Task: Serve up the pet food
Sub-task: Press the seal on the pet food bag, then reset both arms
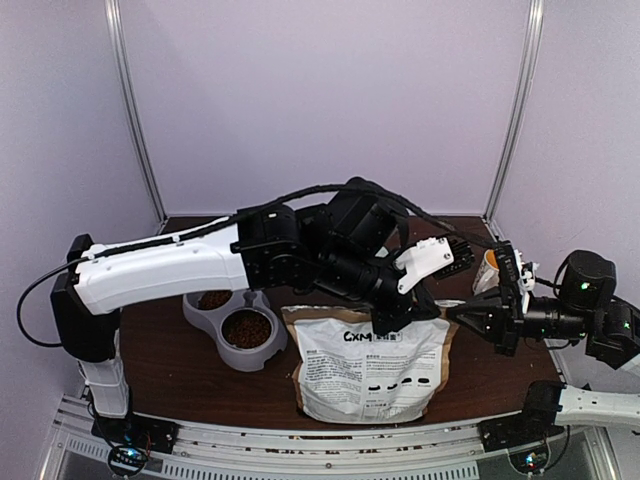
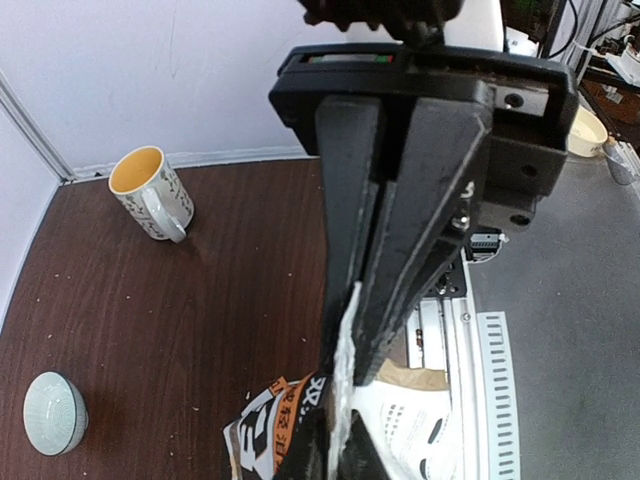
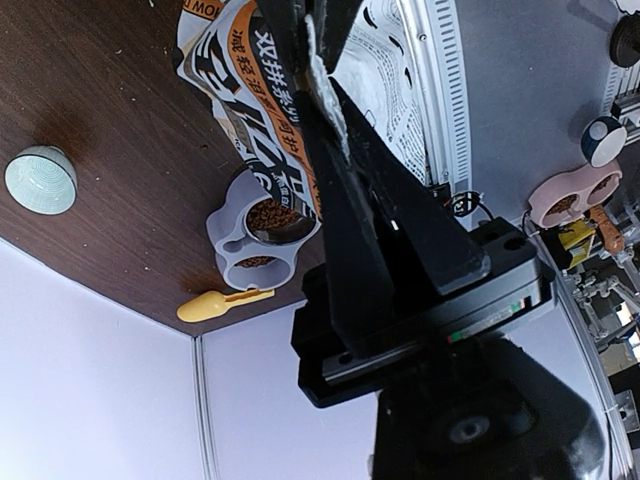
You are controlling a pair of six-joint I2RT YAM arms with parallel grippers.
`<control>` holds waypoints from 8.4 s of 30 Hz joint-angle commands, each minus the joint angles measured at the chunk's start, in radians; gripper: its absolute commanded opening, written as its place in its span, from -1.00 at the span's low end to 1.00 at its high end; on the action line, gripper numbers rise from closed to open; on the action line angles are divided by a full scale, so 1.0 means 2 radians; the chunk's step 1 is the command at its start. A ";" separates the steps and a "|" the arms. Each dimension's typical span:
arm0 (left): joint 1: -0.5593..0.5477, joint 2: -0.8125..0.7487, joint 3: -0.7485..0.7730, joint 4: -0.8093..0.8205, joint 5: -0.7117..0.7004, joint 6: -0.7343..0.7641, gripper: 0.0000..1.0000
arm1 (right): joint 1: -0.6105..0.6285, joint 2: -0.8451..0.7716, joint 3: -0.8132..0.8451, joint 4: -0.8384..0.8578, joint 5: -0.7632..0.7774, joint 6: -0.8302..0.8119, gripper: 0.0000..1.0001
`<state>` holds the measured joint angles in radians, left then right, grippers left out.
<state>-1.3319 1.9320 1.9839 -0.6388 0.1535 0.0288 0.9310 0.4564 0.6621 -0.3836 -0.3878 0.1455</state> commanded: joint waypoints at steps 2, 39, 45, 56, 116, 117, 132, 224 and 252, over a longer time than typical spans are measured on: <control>0.011 -0.032 -0.022 -0.028 -0.037 0.002 -0.74 | -0.001 -0.006 0.005 0.009 0.008 0.005 -1.00; 0.031 -0.078 -0.075 -0.056 -0.083 0.018 -1.00 | -0.001 -0.005 0.006 0.013 0.016 0.009 -1.00; 0.036 -0.085 -0.082 -0.058 -0.095 0.018 -0.78 | -0.001 -0.006 0.008 0.011 0.020 0.008 -1.00; 0.044 -0.103 -0.101 -0.060 -0.103 0.019 -1.00 | 0.000 -0.008 0.009 0.008 0.023 0.007 -1.00; 0.090 -0.166 -0.181 -0.081 -0.161 0.035 -0.87 | -0.001 -0.006 0.012 0.008 0.036 0.009 -1.00; 0.090 -0.167 -0.182 -0.080 -0.162 0.034 -0.85 | -0.001 -0.005 0.012 0.008 0.036 0.009 -1.00; 0.099 -0.180 -0.198 -0.080 -0.168 0.035 -0.86 | -0.001 -0.002 0.014 0.009 0.036 0.009 -1.00; 0.270 -0.344 -0.315 0.094 -0.189 -0.162 0.96 | -0.096 0.249 0.213 -0.099 0.222 0.092 1.00; 0.666 -0.535 -0.831 0.510 -0.269 -0.113 0.96 | -0.471 0.160 -0.154 0.381 0.267 0.035 1.00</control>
<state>-0.0036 0.7887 0.3569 0.1081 -0.3847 -0.3027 -0.0055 0.8001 0.4854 0.0425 0.0620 0.2821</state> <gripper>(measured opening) 0.978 0.996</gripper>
